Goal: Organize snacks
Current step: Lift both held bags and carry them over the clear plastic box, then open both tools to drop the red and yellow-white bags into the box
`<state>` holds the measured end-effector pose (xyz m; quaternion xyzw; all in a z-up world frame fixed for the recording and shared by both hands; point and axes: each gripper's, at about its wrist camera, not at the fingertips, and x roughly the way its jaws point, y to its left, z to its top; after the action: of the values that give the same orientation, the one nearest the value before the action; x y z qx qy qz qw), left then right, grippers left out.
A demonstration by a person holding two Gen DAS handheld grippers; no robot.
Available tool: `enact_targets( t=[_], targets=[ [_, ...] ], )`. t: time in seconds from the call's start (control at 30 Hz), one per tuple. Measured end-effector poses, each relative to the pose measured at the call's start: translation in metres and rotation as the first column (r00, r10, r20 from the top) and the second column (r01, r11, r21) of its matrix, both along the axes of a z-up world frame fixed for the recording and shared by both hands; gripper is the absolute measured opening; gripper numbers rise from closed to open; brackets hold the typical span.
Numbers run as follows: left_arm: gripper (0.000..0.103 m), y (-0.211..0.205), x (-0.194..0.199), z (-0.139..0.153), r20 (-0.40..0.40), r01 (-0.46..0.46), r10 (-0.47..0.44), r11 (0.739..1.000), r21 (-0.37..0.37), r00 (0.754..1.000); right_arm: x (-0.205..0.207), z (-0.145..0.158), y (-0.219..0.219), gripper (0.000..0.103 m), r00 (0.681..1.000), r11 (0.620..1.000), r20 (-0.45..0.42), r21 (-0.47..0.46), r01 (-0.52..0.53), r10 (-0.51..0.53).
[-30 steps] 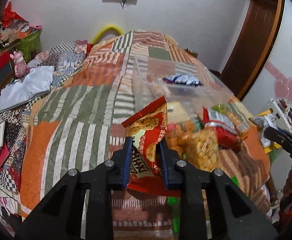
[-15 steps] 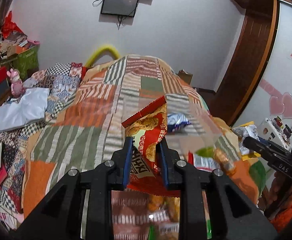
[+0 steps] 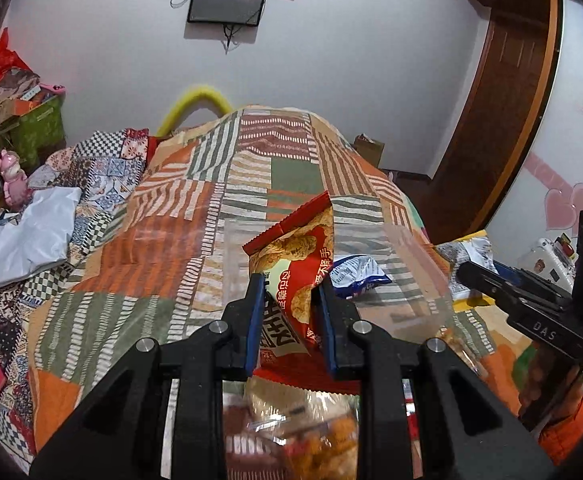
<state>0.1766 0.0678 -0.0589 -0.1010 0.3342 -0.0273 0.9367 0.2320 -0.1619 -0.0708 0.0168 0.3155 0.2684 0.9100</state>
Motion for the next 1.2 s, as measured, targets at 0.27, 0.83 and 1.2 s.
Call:
enact_targets(
  t=[0.27,0.83,1.2],
  targets=[
    [0.025,-0.015,0.031,-0.010,-0.011,0.051,-0.051,0.998,0.034,0.999,0.029,-0.025,0.015,0.039,0.998,0.998,-0.062,-0.066,-0.014,0.010],
    [0.028,-0.051,0.053,-0.027,-0.080,0.114,-0.105,0.986,0.121,0.991,0.031,-0.040,0.025,0.042,0.991,0.987,-0.122,-0.146,-0.066,0.049],
    [0.038,-0.050,0.018,0.001,-0.039,0.100,-0.096,0.989,0.110,0.995,-0.003,-0.004,0.009,0.054,0.997,0.994,-0.053,-0.094,-0.060,0.055]
  ],
)
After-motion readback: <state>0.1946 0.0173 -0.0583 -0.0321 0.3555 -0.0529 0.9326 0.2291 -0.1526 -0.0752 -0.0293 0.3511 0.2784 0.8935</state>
